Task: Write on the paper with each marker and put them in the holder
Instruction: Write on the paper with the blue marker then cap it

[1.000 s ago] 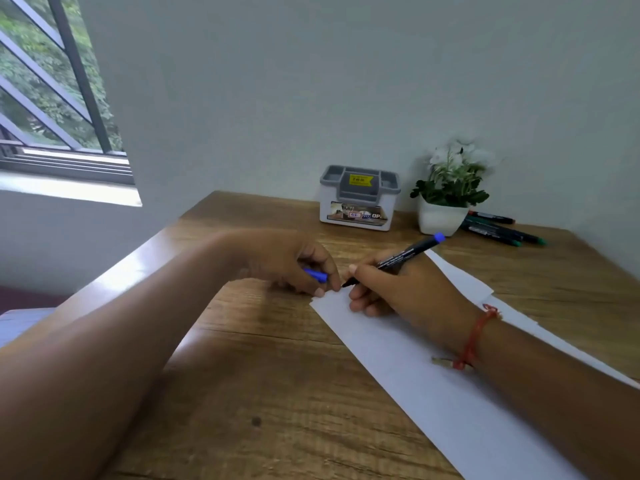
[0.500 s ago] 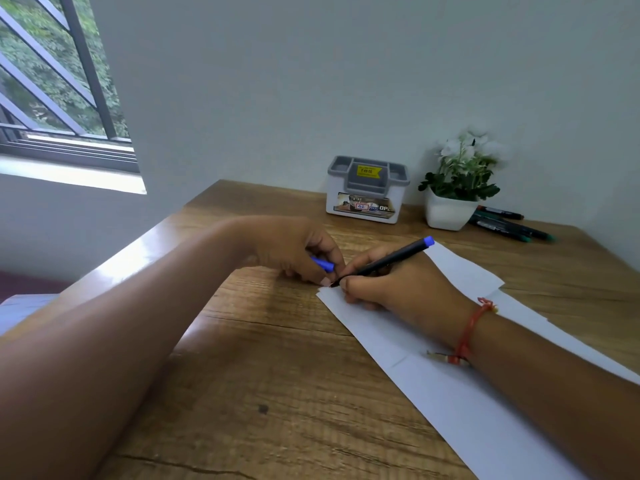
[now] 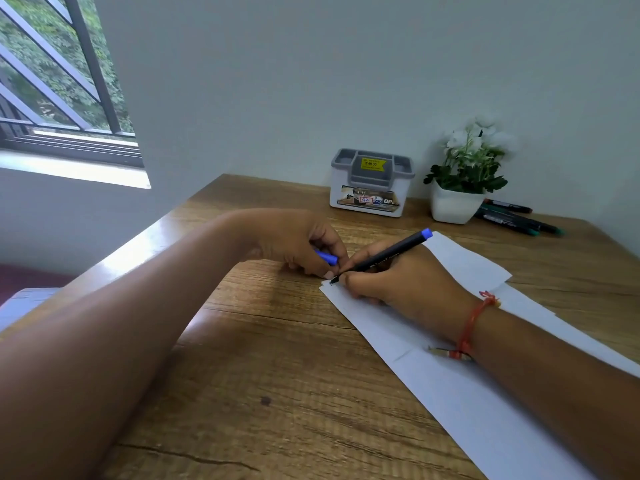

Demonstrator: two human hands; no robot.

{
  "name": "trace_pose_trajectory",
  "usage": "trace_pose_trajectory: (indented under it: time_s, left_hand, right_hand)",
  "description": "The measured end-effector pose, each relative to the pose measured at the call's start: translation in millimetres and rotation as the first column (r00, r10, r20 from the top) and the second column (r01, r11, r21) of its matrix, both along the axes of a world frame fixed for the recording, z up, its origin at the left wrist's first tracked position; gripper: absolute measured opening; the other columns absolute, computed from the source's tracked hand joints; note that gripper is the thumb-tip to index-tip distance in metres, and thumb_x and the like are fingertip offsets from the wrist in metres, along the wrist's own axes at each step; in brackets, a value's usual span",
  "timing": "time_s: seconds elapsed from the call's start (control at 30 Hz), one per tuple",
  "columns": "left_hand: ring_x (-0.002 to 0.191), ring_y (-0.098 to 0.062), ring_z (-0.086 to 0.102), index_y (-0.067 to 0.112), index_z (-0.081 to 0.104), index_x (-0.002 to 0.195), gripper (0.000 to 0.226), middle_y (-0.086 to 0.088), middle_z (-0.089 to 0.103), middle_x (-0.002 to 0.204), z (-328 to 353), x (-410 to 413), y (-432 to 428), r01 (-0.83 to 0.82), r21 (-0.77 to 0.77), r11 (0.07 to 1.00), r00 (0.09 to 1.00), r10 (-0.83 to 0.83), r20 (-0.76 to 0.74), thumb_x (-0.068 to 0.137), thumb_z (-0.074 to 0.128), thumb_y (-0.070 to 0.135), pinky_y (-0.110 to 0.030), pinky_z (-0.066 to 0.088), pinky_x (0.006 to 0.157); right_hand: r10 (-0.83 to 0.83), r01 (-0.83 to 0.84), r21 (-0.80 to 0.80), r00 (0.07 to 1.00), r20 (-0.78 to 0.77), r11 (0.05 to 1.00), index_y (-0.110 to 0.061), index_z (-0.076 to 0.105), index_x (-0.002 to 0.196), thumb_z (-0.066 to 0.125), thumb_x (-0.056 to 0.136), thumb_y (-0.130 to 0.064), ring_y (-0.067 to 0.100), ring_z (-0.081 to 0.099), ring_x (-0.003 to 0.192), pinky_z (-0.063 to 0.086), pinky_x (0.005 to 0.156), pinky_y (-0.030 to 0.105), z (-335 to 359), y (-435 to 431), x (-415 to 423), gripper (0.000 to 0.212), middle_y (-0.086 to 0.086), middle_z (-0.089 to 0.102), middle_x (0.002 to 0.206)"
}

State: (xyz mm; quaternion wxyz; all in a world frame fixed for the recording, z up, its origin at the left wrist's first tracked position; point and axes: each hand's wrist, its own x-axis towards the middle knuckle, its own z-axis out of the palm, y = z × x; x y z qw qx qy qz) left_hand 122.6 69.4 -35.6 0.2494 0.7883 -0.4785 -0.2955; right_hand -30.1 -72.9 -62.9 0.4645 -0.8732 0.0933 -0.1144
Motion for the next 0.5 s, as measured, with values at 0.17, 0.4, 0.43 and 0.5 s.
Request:
trace_pose_trajectory:
  time_s: [0.17,0.4,0.43,0.5]
  left_hand:
    - [0.078,-0.012,0.057,0.025,0.075,0.101,0.019,0.002,0.071,0.091,0.9,-1.3,-0.7,-0.014,0.009,1.0,1.0,0.014,-0.018,0.086,0.074,0.014,-0.028,0.043,0.069]
    - [0.072,-0.008,0.056,0.025,0.075,0.1,0.018,0.007,0.069,0.086,1.1,-0.8,-0.4,-0.01,0.006,1.0,1.0,0.01,-0.007,0.086,0.074,0.014,-0.02,0.043,0.059]
    - [0.073,-0.009,0.056,0.025,0.075,0.101,0.018,0.006,0.07,0.087,1.4,-1.0,-0.6,-0.008,0.008,1.0,1.0,0.008,-0.004,0.086,0.074,0.014,-0.02,0.043,0.06]
    - [0.076,-0.012,0.057,0.024,0.075,0.102,0.019,0.004,0.071,0.088,1.6,-1.3,-0.5,-0.003,0.008,1.0,1.0,0.003,-0.007,0.086,0.074,0.014,-0.023,0.043,0.063]
  right_hand:
    - [0.006,-0.005,0.012,1.0,-0.016,1.0,-0.021,0.08,0.077,0.074,0.078,-0.01,0.002,0.062,0.058,0.05,0.058,0.021,1.3,-1.6,0.8,0.012,0.0,0.072,0.066]
    - [-0.016,0.015,-0.018,1.0,-0.005,1.0,-0.023,0.08,0.076,0.075,0.075,-0.016,0.005,0.064,0.062,0.054,0.063,0.027,-1.1,-1.4,2.3,0.009,0.001,0.074,0.071]
    - [-0.021,0.021,-0.021,1.0,-0.005,1.0,-0.023,0.079,0.076,0.075,0.074,-0.016,0.004,0.064,0.062,0.055,0.063,0.027,-1.0,-1.8,2.3,0.009,0.0,0.073,0.07]
    - [-0.032,0.032,-0.018,0.999,-0.001,0.999,-0.022,0.079,0.075,0.075,0.074,-0.016,0.005,0.066,0.064,0.057,0.066,0.031,-0.7,-2.4,2.2,0.008,-0.001,0.074,0.07]
